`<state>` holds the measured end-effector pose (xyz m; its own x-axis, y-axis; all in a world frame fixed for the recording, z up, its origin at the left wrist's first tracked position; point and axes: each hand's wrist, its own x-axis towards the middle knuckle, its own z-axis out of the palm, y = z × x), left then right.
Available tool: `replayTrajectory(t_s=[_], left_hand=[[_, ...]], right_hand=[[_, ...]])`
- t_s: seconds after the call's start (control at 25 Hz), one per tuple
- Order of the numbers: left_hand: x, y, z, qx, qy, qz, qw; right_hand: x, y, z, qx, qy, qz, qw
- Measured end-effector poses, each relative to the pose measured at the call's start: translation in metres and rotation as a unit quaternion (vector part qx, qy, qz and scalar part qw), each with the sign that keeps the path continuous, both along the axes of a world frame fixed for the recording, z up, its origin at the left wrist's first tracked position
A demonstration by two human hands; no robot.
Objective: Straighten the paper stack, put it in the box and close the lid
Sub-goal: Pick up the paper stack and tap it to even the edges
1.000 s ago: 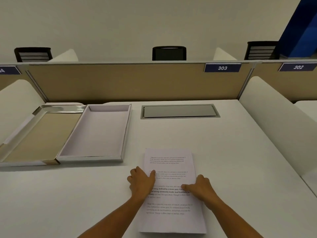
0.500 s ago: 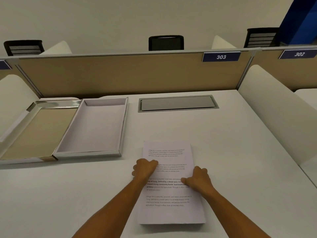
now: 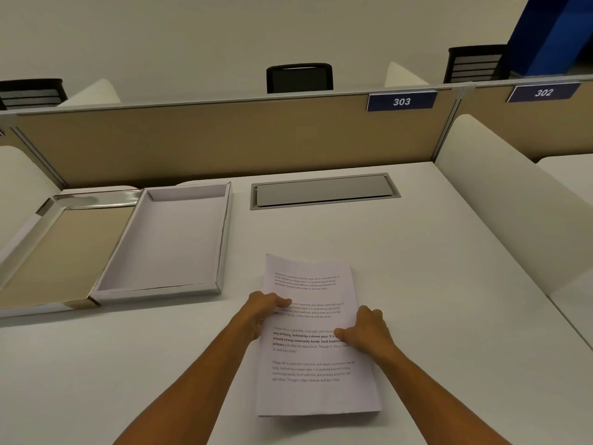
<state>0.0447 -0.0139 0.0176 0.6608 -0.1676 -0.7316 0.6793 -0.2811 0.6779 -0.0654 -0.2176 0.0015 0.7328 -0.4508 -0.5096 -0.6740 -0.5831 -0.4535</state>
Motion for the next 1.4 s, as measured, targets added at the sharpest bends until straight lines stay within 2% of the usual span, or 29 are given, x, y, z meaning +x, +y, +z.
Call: replayTrajectory(t_s=[0.24,0.36,0.44,0.52,0.68,0.8,0.88,1.16,1.4], left_hand=[[-0.013,0.012,-0.015,-0.058,-0.025,0.043,0.997],[-0.019,0.012,-0.015,-0.088,-0.095,-0.013,0.992],[-0.024,0.01,-0.011,-0.074,-0.146,-0.037,0.986],[-0.032,0.009,-0.006,-0.061,-0.189,-0.035,0.979],[-0.045,0.012,0.01,-0.104,-0.235,-0.034,0.966],[-0.051,0.015,0.03,-0.139,-0.26,-0.035,0.955],[-0.055,0.015,0.041,-0.164,-0.267,-0.035,0.949],[-0.054,0.015,0.063,-0.152,-0.346,-0.008,0.926],[-0.064,0.008,0.056,-0.156,-0.409,0.042,0.898]], right_hand=[[0.0,-0.002,-0.003,0.044,-0.004,-0.028,0.999],[0.001,-0.003,-0.002,0.052,0.001,-0.039,0.998],[0.001,-0.003,-0.002,0.054,0.011,-0.04,0.998],[-0.001,-0.006,-0.003,0.097,0.004,-0.058,0.994],[-0.005,-0.025,0.004,0.311,-0.104,-0.131,0.935],[-0.012,-0.036,0.01,0.422,-0.168,-0.154,0.878],[-0.019,-0.036,0.012,0.47,-0.189,-0.133,0.852],[-0.023,-0.016,0.049,0.39,-0.357,-0.072,0.846],[-0.027,0.006,0.055,0.344,-0.405,-0.054,0.845]])
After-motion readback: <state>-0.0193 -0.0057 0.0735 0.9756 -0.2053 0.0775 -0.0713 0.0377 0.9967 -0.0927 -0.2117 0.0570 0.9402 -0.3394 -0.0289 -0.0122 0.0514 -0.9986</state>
